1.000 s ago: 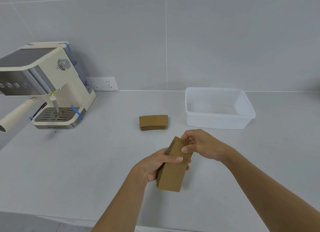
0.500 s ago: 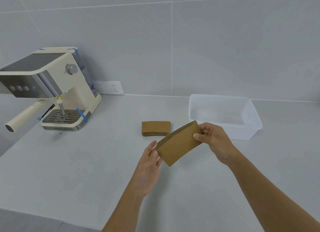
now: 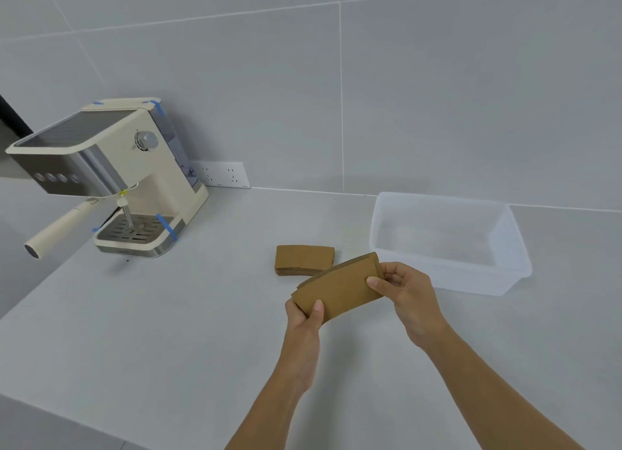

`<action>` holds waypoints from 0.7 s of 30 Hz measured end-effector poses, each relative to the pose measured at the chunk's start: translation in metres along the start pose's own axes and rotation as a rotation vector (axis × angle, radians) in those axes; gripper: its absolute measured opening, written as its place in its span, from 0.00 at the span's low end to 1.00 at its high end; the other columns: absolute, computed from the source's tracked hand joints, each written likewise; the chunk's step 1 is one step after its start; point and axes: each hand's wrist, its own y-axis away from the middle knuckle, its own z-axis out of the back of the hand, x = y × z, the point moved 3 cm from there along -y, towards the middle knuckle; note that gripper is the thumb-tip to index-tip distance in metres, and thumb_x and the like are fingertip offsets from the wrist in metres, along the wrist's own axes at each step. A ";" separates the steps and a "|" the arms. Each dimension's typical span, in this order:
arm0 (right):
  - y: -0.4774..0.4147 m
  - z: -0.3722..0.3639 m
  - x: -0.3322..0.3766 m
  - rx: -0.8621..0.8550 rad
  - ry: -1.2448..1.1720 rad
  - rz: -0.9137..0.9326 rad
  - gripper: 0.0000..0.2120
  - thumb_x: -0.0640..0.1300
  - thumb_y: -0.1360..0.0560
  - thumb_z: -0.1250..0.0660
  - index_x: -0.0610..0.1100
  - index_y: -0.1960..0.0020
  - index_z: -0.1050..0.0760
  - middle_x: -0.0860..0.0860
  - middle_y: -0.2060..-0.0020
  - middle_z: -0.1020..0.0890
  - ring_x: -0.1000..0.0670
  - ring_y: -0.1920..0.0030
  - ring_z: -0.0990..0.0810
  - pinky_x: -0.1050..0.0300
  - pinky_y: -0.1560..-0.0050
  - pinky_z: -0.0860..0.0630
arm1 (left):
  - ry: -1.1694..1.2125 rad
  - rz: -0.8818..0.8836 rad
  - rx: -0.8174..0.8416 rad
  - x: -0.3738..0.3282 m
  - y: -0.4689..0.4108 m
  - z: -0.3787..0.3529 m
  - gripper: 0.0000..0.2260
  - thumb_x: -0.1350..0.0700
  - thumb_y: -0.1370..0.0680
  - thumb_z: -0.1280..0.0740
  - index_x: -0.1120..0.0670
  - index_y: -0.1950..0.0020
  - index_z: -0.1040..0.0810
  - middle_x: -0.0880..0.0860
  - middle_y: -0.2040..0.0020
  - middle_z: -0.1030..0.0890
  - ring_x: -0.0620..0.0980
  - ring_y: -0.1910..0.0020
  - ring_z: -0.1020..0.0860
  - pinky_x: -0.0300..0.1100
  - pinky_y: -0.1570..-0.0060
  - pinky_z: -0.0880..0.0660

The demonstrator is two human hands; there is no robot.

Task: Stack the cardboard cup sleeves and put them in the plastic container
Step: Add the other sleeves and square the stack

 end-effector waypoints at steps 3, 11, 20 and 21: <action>-0.003 0.002 -0.007 -0.007 -0.004 -0.024 0.08 0.31 0.30 0.31 0.43 0.59 0.21 0.51 0.64 0.16 0.57 0.64 0.17 0.69 0.61 0.22 | -0.020 -0.050 -0.111 0.001 -0.003 -0.002 0.12 0.56 0.20 0.42 0.53 0.36 0.35 0.54 0.37 0.27 0.54 0.35 0.29 0.54 0.31 0.34; -0.008 -0.006 -0.020 -0.034 -0.024 -0.064 0.08 0.32 0.30 0.31 0.45 0.59 0.19 0.50 0.63 0.15 0.54 0.61 0.18 0.68 0.59 0.23 | 0.004 -0.099 -0.197 -0.009 -0.002 0.004 0.12 0.60 0.20 0.40 0.57 0.38 0.26 0.54 0.44 0.20 0.52 0.40 0.23 0.51 0.37 0.28; -0.028 -0.034 -0.026 -0.071 0.014 -0.097 0.06 0.34 0.29 0.31 0.42 0.56 0.18 0.50 0.63 0.16 0.54 0.62 0.18 0.64 0.60 0.22 | -0.082 -0.080 -0.239 -0.019 -0.034 0.033 0.08 0.59 0.21 0.38 0.48 0.47 0.23 0.54 0.44 0.21 0.51 0.43 0.23 0.45 0.42 0.28; -0.031 -0.038 -0.027 -0.085 0.017 -0.101 0.06 0.34 0.29 0.31 0.41 0.55 0.18 0.50 0.62 0.16 0.53 0.61 0.18 0.64 0.60 0.22 | -0.093 -0.068 -0.241 -0.019 -0.039 0.037 0.07 0.58 0.21 0.38 0.49 0.46 0.23 0.55 0.43 0.21 0.52 0.43 0.23 0.44 0.43 0.28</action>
